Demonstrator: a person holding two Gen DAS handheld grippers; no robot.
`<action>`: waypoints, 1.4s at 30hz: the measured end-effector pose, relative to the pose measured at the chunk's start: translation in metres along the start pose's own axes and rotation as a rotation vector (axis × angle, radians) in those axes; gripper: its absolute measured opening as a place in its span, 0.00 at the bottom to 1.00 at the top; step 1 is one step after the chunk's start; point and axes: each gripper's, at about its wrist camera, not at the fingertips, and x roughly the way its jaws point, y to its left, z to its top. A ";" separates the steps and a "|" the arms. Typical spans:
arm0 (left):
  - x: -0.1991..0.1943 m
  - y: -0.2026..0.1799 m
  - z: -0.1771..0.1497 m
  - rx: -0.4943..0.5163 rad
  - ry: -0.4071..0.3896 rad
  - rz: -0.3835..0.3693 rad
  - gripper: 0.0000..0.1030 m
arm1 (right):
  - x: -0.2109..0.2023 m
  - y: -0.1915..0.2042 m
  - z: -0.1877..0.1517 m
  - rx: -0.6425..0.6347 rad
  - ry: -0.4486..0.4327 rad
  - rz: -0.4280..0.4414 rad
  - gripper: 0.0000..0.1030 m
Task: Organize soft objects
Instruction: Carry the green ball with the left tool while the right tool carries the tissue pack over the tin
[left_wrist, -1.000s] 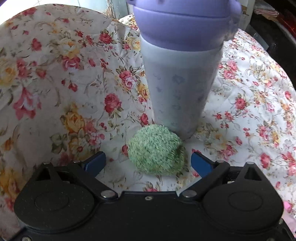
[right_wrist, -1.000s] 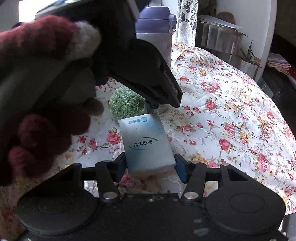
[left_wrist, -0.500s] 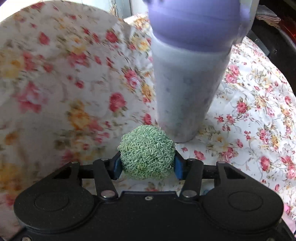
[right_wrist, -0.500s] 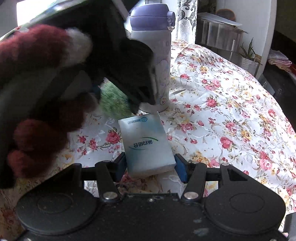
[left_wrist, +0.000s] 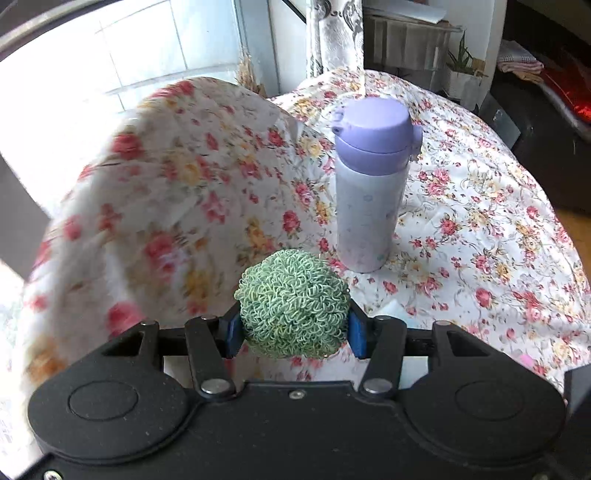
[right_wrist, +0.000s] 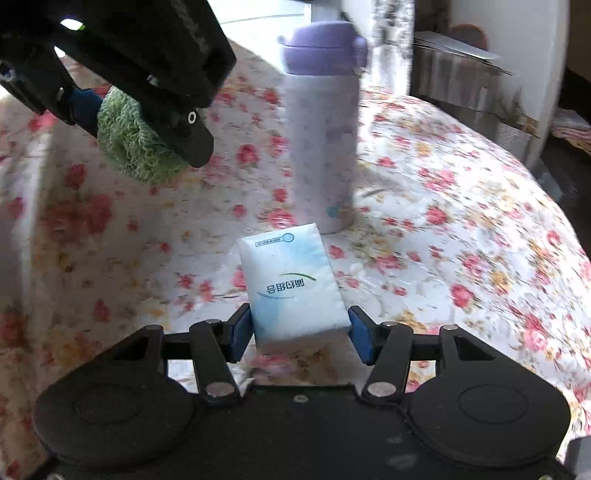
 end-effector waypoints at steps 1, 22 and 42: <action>-0.005 0.003 -0.002 -0.006 -0.003 0.000 0.50 | -0.005 0.003 0.001 -0.005 -0.005 0.025 0.53; -0.092 0.005 -0.061 -0.176 -0.003 -0.054 0.50 | -0.162 0.019 -0.054 0.086 0.205 0.385 0.53; -0.083 -0.132 -0.163 0.135 0.270 -0.213 0.50 | -0.268 -0.094 -0.199 0.322 0.274 0.115 0.53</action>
